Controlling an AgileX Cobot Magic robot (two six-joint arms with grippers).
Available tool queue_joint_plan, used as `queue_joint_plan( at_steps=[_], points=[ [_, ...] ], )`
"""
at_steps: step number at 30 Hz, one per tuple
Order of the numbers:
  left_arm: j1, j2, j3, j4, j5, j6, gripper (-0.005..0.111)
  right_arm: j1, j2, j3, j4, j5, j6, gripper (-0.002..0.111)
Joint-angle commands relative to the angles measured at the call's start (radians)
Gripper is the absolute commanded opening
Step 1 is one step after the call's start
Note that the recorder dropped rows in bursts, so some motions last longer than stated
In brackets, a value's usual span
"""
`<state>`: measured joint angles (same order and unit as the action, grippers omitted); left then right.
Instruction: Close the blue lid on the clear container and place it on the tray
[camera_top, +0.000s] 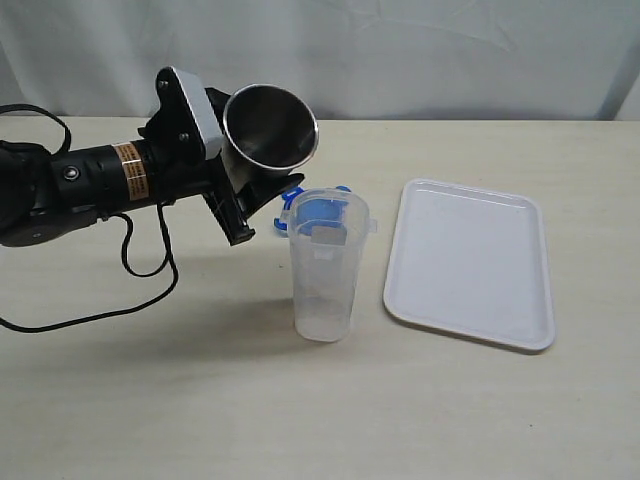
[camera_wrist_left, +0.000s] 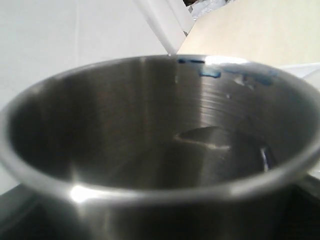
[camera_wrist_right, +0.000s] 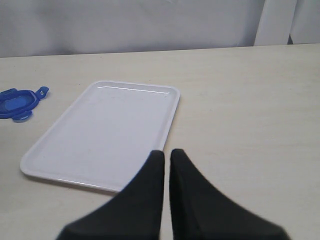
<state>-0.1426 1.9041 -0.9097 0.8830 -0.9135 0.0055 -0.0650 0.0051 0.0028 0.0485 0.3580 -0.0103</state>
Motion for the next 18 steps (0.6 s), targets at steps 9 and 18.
queue_joint_plan(
  at_steps=[9,18],
  points=[
    [-0.003,-0.019,0.0,-0.03,-0.045,0.097,0.0,-0.003,-0.005,-0.003,-0.003,-0.014,-0.002,0.004],
    [-0.005,-0.019,0.0,-0.03,-0.069,0.097,0.0,-0.003,-0.005,-0.003,-0.003,-0.014,-0.002,0.004]
  ],
)
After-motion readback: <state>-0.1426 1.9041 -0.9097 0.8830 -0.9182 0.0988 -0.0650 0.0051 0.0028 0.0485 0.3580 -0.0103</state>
